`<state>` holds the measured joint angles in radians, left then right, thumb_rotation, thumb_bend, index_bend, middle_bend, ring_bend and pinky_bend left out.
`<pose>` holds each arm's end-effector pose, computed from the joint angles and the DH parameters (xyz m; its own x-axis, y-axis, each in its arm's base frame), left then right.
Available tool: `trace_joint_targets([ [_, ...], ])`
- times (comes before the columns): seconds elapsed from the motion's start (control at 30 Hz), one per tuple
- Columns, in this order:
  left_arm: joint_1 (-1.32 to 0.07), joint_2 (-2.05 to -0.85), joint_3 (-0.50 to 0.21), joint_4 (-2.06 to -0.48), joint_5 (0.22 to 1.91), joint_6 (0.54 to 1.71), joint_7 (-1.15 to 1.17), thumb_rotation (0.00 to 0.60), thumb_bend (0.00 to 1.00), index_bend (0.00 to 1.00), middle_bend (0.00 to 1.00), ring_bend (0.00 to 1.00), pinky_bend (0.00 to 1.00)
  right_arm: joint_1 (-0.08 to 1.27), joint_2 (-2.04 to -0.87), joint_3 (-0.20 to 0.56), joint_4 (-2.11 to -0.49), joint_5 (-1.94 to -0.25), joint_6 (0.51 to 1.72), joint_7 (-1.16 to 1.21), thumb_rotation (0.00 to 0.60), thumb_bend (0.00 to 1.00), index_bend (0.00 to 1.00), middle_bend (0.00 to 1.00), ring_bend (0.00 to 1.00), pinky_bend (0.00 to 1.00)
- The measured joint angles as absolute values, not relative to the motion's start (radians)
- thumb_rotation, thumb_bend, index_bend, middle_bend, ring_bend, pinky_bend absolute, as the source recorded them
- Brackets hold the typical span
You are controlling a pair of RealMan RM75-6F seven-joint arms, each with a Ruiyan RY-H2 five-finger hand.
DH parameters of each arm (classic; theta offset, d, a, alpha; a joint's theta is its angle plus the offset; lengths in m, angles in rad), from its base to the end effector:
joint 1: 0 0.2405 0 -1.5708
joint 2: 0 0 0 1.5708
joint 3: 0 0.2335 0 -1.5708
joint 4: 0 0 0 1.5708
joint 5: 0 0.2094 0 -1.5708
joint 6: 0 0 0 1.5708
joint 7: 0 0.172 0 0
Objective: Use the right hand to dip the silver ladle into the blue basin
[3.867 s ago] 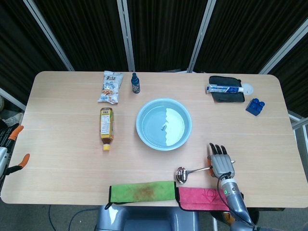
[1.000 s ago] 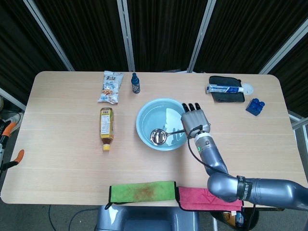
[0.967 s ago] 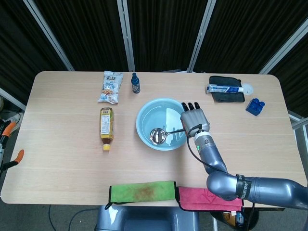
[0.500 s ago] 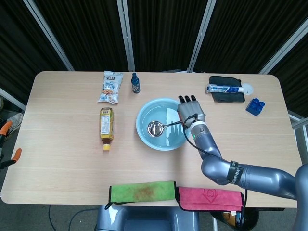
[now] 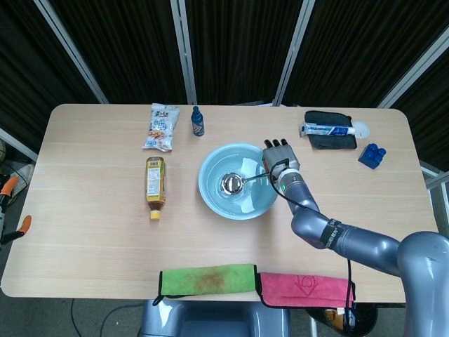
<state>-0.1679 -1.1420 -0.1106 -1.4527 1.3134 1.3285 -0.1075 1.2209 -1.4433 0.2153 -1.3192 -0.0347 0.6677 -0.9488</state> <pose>-0.3345 0.2468 0.1631 0.3788 0.0313 0.9249 0.9165 0.1259 -0.3797 -0.0916 -0.4530 -0.0026 0.5848 -0.4731 0.6590 -0.7964 -0.1801 0.5774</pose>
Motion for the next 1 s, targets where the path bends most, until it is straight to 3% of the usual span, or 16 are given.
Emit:
trace_joint_targets([
  [0.53, -0.166, -1.122, -0.107, -1.452, 1.341, 1.329, -0.17, 0.578, 0.38, 0.0, 0.0, 0.0, 0.0, 1.197, -1.483, 0.144, -1.4, -0.15, 0.751, -0.849, 0.6, 0.81, 0.67, 0.03, 0.0, 0.0],
  [1.0, -0.164, -1.12, -0.101, -1.455, 1.358, 1.335, -0.172, 0.579, 0.38, 0.0, 0.0, 0.0, 0.0, 1.21, -1.459, 0.128, -1.451, -0.162, 0.808, -0.83, 0.6, 0.81, 0.68, 0.04, 0.0, 0.0],
])
